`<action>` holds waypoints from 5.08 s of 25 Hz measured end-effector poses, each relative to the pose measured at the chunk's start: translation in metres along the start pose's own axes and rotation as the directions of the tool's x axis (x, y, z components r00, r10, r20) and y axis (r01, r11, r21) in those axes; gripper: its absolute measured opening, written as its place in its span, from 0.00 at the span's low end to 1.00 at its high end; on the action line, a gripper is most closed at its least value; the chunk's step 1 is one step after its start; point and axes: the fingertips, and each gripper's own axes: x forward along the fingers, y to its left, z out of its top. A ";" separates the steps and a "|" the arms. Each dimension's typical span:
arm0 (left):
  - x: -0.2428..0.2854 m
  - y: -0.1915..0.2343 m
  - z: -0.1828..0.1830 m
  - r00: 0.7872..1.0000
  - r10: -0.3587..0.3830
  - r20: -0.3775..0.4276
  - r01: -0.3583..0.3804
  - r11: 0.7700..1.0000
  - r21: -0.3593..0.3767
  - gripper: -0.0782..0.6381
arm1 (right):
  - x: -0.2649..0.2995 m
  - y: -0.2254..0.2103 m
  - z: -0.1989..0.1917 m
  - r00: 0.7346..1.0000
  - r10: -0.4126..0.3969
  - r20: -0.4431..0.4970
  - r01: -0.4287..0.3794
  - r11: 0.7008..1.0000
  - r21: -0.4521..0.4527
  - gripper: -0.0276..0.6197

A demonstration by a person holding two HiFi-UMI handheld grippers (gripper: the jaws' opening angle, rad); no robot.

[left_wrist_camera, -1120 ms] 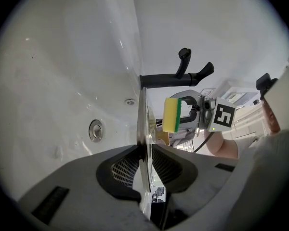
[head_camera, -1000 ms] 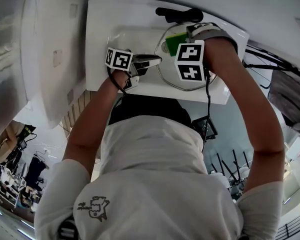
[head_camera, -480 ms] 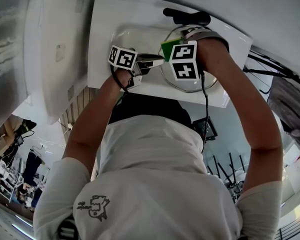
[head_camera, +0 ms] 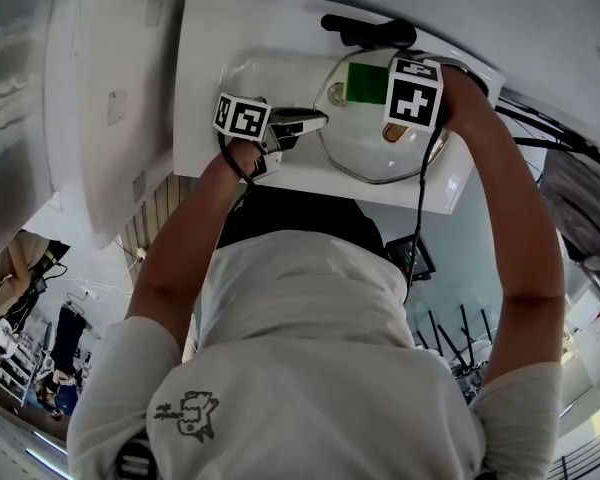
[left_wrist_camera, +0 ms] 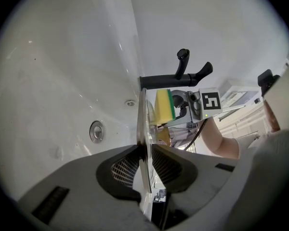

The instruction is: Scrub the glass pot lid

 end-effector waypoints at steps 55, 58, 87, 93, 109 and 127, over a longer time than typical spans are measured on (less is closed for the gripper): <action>0.005 -0.006 0.001 0.882 0.439 0.172 -0.472 0.830 0.299 0.44 | -0.014 0.111 -0.137 0.793 -0.442 0.419 -0.102 0.581 0.807 0.50; 0.002 -0.012 0.007 0.876 0.427 0.226 -0.476 0.841 0.256 0.44 | -0.028 0.118 -0.134 0.774 -0.475 0.418 -0.072 0.590 0.804 0.50; -0.030 -0.394 -0.016 0.760 0.096 0.643 -0.647 0.209 0.733 0.44 | -0.325 0.204 -0.118 0.094 -0.849 0.521 0.429 0.507 0.748 0.50; -0.035 -0.455 -0.033 0.744 0.031 0.668 -0.668 0.084 0.740 0.44 | -0.361 0.221 -0.111 -0.001 -0.838 0.546 0.404 0.499 0.767 0.50; -0.117 -0.471 -0.124 0.780 -0.024 0.626 -0.621 0.106 0.777 0.23 | -0.363 0.316 -0.013 -0.049 -0.822 0.568 0.289 0.533 0.795 0.50; -0.155 -0.464 -0.258 0.848 -0.039 0.529 -0.519 0.143 0.843 0.11 | -0.316 0.454 0.036 0.000 -0.869 0.495 0.211 0.484 0.849 0.50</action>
